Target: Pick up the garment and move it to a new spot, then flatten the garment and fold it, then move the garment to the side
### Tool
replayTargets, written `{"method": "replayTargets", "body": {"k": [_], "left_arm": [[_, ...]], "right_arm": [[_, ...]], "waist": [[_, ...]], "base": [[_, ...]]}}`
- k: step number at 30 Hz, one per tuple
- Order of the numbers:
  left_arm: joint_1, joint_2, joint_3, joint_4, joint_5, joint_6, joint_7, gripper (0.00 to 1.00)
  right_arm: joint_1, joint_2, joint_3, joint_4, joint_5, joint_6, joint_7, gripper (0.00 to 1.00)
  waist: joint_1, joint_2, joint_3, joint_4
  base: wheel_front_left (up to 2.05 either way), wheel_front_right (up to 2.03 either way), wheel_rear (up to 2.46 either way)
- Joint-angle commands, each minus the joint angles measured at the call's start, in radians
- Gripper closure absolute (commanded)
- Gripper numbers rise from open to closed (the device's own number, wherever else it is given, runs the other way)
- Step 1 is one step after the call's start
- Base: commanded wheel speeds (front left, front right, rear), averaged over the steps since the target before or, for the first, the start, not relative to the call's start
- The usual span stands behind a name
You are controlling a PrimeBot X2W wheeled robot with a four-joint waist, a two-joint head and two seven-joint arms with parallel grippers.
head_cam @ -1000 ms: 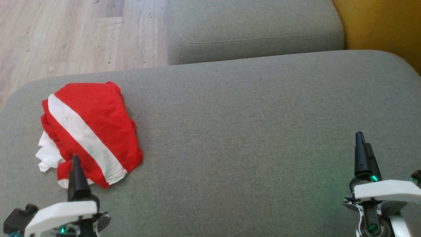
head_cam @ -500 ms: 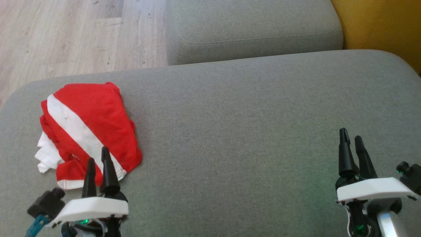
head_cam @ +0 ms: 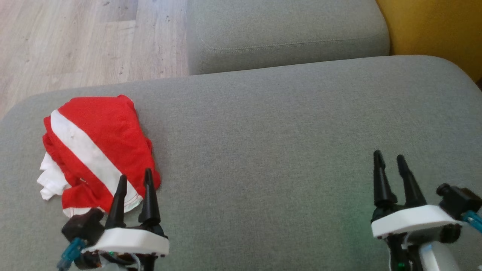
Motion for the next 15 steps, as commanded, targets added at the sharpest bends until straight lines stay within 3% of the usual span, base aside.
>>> {"method": "replayTargets", "body": {"k": [1, 15], "left_arm": [[-0.045, 0.021, 0.003, -0.04, 0.038, 0.014, -0.017, 0.0], [-0.07, 0.091, -0.118, -0.021, 0.214, 0.088, -0.055, 0.0]], "right_arm": [[-0.031, -0.007, 0.025, -0.017, -0.031, 0.0, -0.018, 0.0], [-0.052, -0.008, 0.05, -0.012, -0.229, -0.001, -0.056, 0.0]], "waist": [[0.0, 0.0, -0.001, -0.002], [0.0, 0.0, 0.0, -0.01]], "base": [[0.0, 0.0, 0.0], [0.0, 0.0, 0.0]]}}
